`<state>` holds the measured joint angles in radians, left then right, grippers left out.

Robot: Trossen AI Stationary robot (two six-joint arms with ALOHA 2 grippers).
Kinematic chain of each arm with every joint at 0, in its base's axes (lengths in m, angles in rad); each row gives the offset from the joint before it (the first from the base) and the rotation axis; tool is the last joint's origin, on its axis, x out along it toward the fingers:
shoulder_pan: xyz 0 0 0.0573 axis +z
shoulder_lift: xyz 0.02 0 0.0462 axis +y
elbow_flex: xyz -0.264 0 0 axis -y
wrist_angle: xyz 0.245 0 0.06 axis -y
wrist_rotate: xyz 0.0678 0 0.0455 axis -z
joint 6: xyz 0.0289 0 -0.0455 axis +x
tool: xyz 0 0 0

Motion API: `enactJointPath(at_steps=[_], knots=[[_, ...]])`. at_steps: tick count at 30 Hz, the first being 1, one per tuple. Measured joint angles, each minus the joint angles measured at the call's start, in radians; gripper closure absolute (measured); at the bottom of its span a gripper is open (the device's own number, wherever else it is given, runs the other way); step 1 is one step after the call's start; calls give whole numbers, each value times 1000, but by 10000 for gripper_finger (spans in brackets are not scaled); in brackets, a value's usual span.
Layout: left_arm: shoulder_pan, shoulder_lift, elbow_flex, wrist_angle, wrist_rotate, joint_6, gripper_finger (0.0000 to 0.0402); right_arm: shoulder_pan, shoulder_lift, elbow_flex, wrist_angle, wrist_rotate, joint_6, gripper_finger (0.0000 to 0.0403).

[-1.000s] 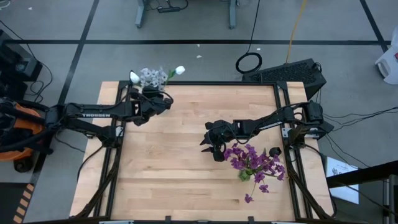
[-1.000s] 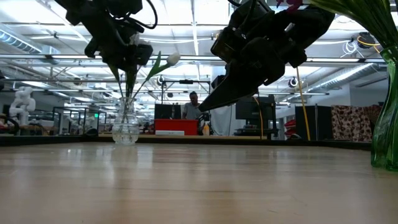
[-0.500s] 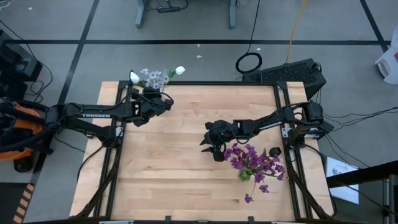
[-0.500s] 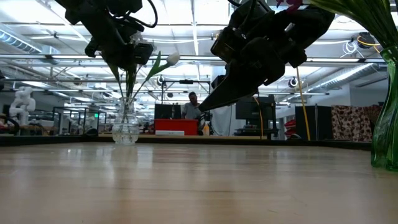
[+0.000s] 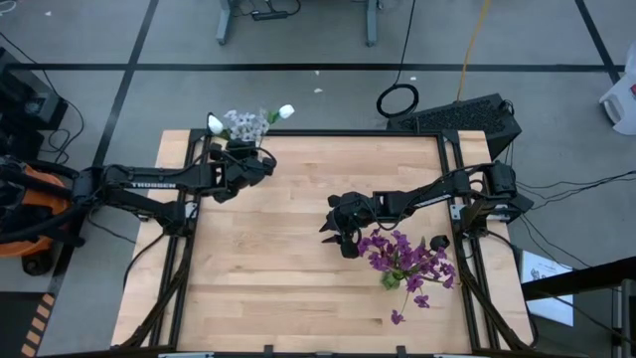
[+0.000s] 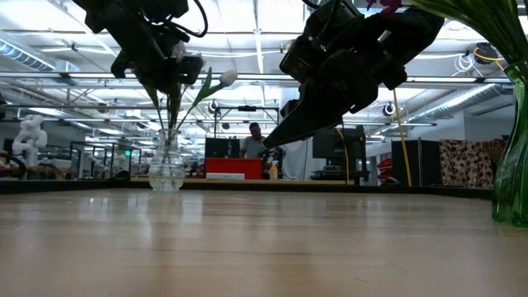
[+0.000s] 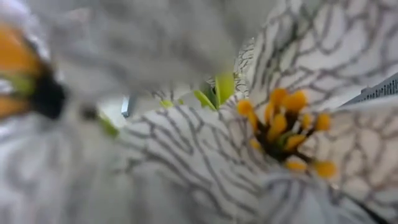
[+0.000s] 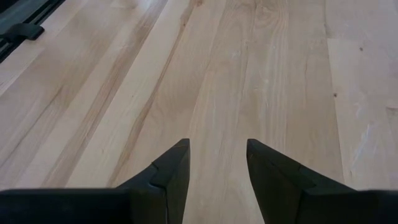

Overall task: Sort flowers into vase by color
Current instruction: Put the white flower into the transparent vase

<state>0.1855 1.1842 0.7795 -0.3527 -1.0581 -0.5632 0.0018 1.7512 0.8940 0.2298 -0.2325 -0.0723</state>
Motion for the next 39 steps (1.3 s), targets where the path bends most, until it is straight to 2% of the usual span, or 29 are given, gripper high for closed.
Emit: enactJointPath(at_steps=[17, 31, 34, 39], knots=[[0, 23, -2, -4, 8, 1, 363, 0, 0, 0, 0, 0, 0, 252], [-55, 23, -2, -5, 23, -6, 362, 0, 0, 0, 0, 0, 0, 252], [-56, 23, -2, -5, 18, -7, 348, 0, 0, 0, 0, 0, 0, 252], [-56, 23, -2, -5, 18, -7, 289, 0, 0, 0, 0, 0, 0, 252]])
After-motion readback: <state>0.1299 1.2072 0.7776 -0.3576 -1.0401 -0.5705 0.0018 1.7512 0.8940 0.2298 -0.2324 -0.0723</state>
